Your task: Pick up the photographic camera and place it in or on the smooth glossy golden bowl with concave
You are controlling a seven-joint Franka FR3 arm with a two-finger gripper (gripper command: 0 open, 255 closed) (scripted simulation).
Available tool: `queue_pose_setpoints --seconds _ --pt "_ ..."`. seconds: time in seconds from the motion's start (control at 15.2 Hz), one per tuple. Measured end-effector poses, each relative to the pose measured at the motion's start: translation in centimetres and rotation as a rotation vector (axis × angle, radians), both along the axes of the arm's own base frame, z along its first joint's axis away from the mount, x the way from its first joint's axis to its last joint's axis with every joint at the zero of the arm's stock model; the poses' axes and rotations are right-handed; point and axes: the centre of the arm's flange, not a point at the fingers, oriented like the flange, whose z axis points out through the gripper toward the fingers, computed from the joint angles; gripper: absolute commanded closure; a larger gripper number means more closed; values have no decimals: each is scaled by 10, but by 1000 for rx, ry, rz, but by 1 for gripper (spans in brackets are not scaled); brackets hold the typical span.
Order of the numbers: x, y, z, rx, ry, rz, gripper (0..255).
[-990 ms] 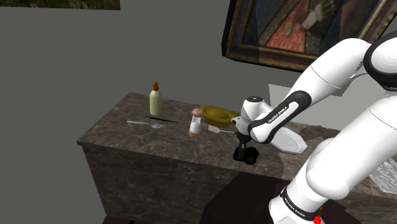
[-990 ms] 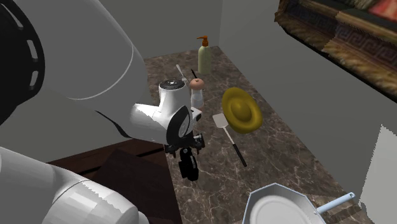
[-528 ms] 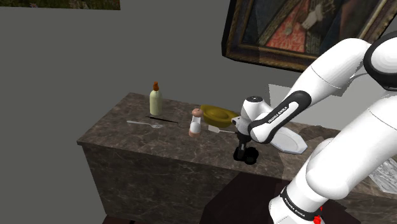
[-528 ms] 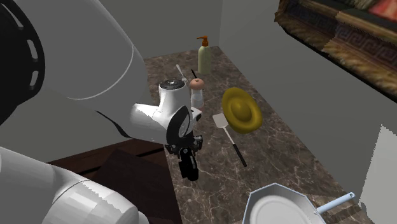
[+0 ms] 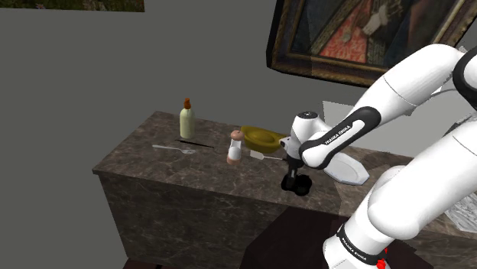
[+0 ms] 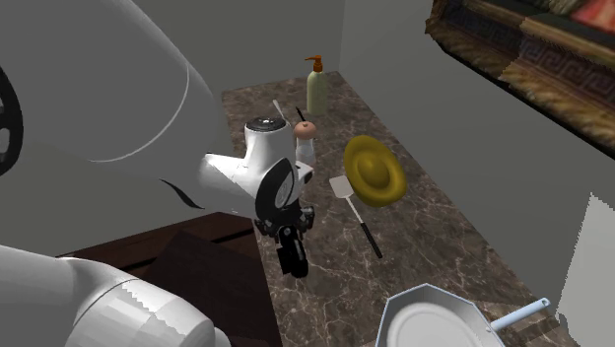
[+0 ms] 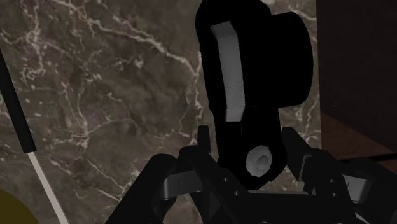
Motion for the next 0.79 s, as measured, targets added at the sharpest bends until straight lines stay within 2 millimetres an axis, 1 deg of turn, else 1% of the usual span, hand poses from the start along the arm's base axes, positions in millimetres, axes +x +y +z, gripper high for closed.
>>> queue_pose_setpoints --seconds 0.79 --pt "1 1 63 0 0 0 255"
